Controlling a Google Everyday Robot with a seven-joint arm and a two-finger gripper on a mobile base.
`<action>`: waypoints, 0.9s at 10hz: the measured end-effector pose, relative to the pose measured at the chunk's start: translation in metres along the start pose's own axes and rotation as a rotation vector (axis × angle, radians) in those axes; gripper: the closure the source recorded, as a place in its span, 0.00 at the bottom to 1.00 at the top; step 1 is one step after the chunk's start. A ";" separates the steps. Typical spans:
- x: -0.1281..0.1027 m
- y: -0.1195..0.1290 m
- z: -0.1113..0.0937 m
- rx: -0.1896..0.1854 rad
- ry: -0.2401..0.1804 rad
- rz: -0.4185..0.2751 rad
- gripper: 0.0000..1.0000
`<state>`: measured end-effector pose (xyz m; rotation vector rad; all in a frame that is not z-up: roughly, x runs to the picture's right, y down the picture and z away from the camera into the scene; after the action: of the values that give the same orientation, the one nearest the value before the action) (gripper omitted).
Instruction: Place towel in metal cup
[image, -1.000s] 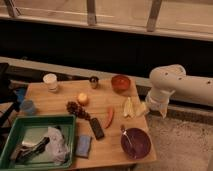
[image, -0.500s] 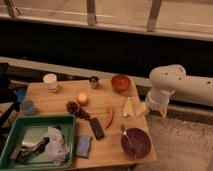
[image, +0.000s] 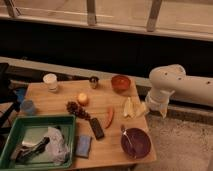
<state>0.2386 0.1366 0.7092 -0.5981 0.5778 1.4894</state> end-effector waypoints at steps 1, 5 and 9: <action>0.003 0.012 -0.006 0.029 -0.019 -0.030 0.20; 0.009 0.091 -0.019 0.027 -0.061 -0.170 0.20; 0.025 0.202 -0.028 -0.023 -0.086 -0.359 0.20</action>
<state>0.0367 0.1347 0.6692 -0.6163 0.3641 1.1775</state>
